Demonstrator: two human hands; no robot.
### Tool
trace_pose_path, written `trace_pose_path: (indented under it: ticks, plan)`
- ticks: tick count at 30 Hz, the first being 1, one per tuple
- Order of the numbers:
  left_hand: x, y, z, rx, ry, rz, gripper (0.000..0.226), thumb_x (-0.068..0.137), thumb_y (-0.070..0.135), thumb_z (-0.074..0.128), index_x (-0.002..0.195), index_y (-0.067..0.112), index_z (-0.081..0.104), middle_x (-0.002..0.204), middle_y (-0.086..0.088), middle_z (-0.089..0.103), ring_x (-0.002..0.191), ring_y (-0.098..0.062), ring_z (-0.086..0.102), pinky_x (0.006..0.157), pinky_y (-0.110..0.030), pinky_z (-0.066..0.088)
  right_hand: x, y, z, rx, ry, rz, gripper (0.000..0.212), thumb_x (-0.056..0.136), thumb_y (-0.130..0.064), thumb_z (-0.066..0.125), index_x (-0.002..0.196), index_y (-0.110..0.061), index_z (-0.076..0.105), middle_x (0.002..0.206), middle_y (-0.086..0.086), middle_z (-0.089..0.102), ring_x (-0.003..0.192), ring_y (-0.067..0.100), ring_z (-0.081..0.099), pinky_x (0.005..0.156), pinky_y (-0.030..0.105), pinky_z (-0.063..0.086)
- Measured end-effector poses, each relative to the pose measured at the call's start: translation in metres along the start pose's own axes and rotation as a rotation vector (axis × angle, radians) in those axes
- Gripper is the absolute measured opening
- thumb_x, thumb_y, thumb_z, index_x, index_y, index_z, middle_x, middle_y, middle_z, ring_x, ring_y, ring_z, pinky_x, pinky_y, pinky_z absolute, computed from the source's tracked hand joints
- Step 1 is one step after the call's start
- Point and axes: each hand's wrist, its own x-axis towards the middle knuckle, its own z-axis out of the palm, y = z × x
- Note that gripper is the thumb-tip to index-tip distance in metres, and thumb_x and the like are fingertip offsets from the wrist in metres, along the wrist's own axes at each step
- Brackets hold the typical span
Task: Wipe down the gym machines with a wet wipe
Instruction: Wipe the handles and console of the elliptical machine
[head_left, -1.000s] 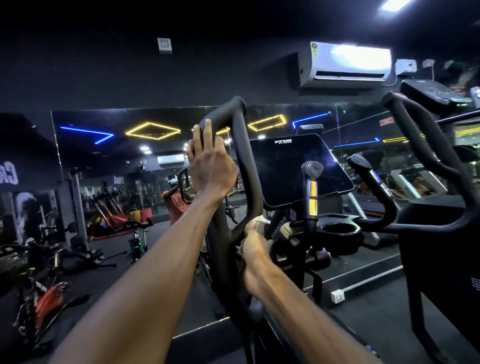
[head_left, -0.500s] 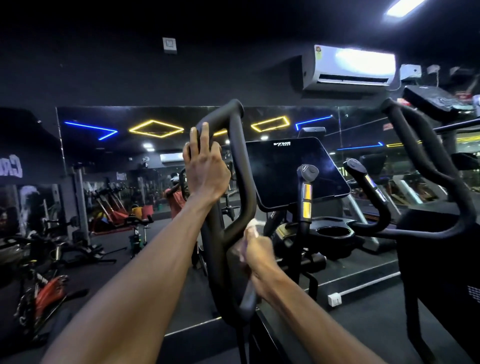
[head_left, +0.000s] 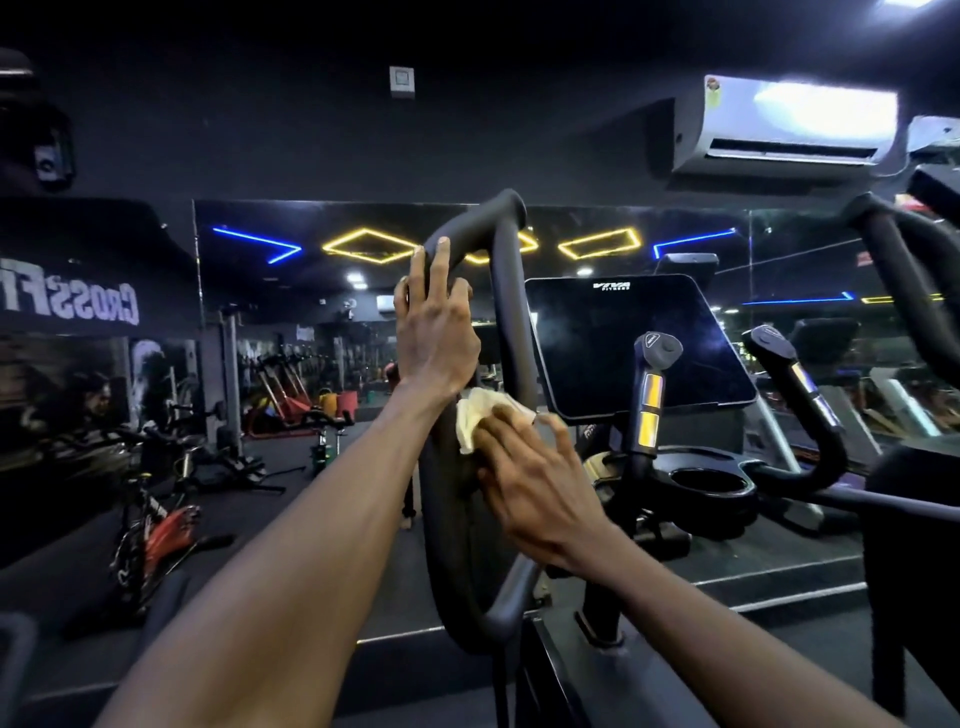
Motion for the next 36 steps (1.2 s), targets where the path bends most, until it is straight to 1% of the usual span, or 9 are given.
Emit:
trace_pose_path:
  ticks: [3, 9, 13, 17, 19, 23, 27, 31, 36]
  plan:
    - [-0.001, 0.0, -0.001, 0.001, 0.003, 0.005, 0.025, 0.084, -0.001, 0.051, 0.103, 0.01, 0.062, 0.162, -0.013, 0.021, 0.15, -0.036, 0.015, 0.119, -0.055, 0.021, -0.001, 0.002, 0.0, 0.045, -0.052, -0.032, 0.05, 0.102, -0.045, 0.029, 0.133, -0.016, 0.056, 0.142, 0.005, 0.054, 0.143, 0.023, 0.037, 0.117, 0.054, 0.019]
    - [-0.001, 0.0, -0.001, 0.004, 0.013, 0.004, 0.027, 0.084, -0.002, 0.048, 0.104, 0.01, 0.062, 0.162, -0.013, 0.022, 0.15, -0.035, 0.015, 0.12, -0.054, 0.02, 0.014, 0.028, -0.009, -0.079, -0.058, -0.129, 0.044, 0.101, -0.047, 0.032, 0.12, -0.019, 0.06, 0.131, 0.002, 0.059, 0.133, 0.022, 0.046, 0.107, 0.049, 0.032]
    - [-0.001, 0.0, -0.001, -0.003, 0.015, 0.005, 0.026, 0.084, -0.002, 0.05, 0.103, 0.01, 0.063, 0.162, -0.012, 0.022, 0.15, -0.035, 0.016, 0.119, -0.053, 0.02, 0.022, 0.017, -0.005, -0.044, 0.028, -0.215, 0.031, 0.099, -0.043, 0.04, 0.102, -0.018, 0.059, 0.108, 0.002, 0.058, 0.109, 0.024, 0.052, 0.09, 0.043, 0.038]
    - [-0.001, 0.0, -0.002, 0.007, 0.022, 0.001, 0.023, 0.084, -0.001, 0.05, 0.099, 0.01, 0.063, 0.161, -0.012, 0.023, 0.149, -0.035, 0.018, 0.118, -0.052, 0.019, 0.036, 0.034, -0.01, -0.106, 0.086, -0.306, 0.025, 0.092, -0.032, 0.053, 0.109, -0.014, 0.059, 0.103, 0.004, 0.052, 0.098, 0.025, 0.052, 0.082, 0.043, 0.039]
    - [-0.001, 0.0, -0.002, 0.01, 0.016, 0.004, 0.022, 0.084, -0.001, 0.05, 0.099, 0.009, 0.063, 0.161, -0.012, 0.023, 0.149, -0.036, 0.017, 0.118, -0.052, 0.019, 0.035, 0.038, -0.01, -0.179, 0.012, -0.438, 0.03, 0.09, -0.034, 0.051, 0.11, -0.015, 0.062, 0.109, 0.004, 0.052, 0.102, 0.025, 0.052, 0.085, 0.042, 0.04]
    - [-0.001, 0.001, -0.004, 0.024, 0.009, 0.011, 0.021, 0.085, 0.001, 0.05, 0.099, 0.009, 0.063, 0.162, -0.012, 0.02, 0.149, -0.036, 0.015, 0.119, -0.053, 0.017, 0.041, 0.053, -0.021, -0.262, -0.021, -0.392, 0.033, 0.092, -0.037, 0.045, 0.104, -0.016, 0.068, 0.112, 0.005, 0.061, 0.11, 0.025, 0.058, 0.096, 0.044, 0.032]
    - [-0.001, 0.002, -0.006, 0.048, -0.014, 0.022, 0.022, 0.086, 0.002, 0.05, 0.1, 0.01, 0.064, 0.163, -0.012, 0.016, 0.15, -0.037, 0.011, 0.119, -0.053, 0.014, 0.04, 0.058, -0.022, -0.293, -0.211, -0.474, 0.053, 0.104, -0.047, 0.021, 0.123, -0.019, 0.061, 0.123, 0.001, 0.063, 0.124, 0.022, 0.053, 0.109, 0.053, 0.025]
    - [0.0, 0.001, -0.005, 0.072, -0.018, 0.025, 0.022, 0.087, 0.004, 0.05, 0.102, 0.01, 0.065, 0.163, -0.012, 0.015, 0.15, -0.037, 0.011, 0.118, -0.054, 0.014, 0.065, 0.078, -0.038, -0.374, -0.184, -0.37, 0.07, 0.102, -0.055, 0.008, 0.117, -0.022, 0.068, 0.132, 0.003, 0.062, 0.14, 0.024, 0.04, 0.11, 0.058, 0.023]
    - [0.002, 0.001, -0.002, 0.088, -0.03, 0.036, 0.022, 0.087, 0.009, 0.053, 0.105, 0.01, 0.065, 0.162, -0.013, 0.015, 0.149, -0.038, 0.012, 0.118, -0.055, 0.016, 0.077, 0.088, -0.033, -0.396, -0.208, -0.541, 0.071, 0.102, -0.057, 0.006, 0.123, -0.025, 0.066, 0.129, 0.002, 0.064, 0.138, 0.024, 0.044, 0.111, 0.06, 0.023]
